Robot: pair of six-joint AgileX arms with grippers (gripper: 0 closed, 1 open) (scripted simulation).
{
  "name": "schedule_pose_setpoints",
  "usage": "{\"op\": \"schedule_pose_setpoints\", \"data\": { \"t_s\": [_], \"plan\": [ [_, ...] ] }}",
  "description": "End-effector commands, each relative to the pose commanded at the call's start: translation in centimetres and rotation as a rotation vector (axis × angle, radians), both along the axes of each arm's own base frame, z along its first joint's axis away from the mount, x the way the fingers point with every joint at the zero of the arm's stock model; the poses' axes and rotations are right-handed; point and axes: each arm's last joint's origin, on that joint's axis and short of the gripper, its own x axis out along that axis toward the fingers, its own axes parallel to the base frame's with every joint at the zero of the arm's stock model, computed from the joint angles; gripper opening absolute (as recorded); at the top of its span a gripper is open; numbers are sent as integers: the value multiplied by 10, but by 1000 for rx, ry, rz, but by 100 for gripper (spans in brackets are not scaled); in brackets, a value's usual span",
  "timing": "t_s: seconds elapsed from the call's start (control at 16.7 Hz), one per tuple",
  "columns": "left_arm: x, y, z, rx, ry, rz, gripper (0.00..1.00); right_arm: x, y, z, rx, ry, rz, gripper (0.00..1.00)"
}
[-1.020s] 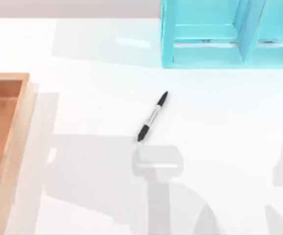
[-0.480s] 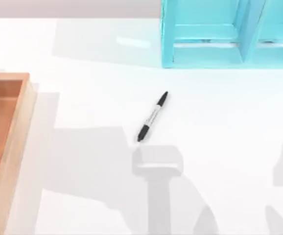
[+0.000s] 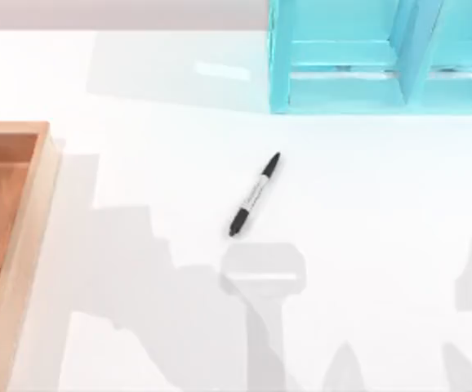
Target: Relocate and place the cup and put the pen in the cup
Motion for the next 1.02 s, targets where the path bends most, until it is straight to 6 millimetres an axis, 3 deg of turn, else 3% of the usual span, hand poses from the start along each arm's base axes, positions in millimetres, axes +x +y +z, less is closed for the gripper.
{"op": "schedule_pose_setpoints", "data": {
  "t_s": [0.24, 0.48, 1.02],
  "plan": [
    [-4, -1, -34, -2, 10, 0, 100, 0, 0, 0, 0, 0, 0, 100],
    [-5, -1, -35, -2, 11, 0, 100, 0, 0, 0, 0, 0, 0, 100],
    [-5, -1, -35, -2, 11, 0, 32, 0, 0, 0, 0, 0, 0, 100]
  ]
}}
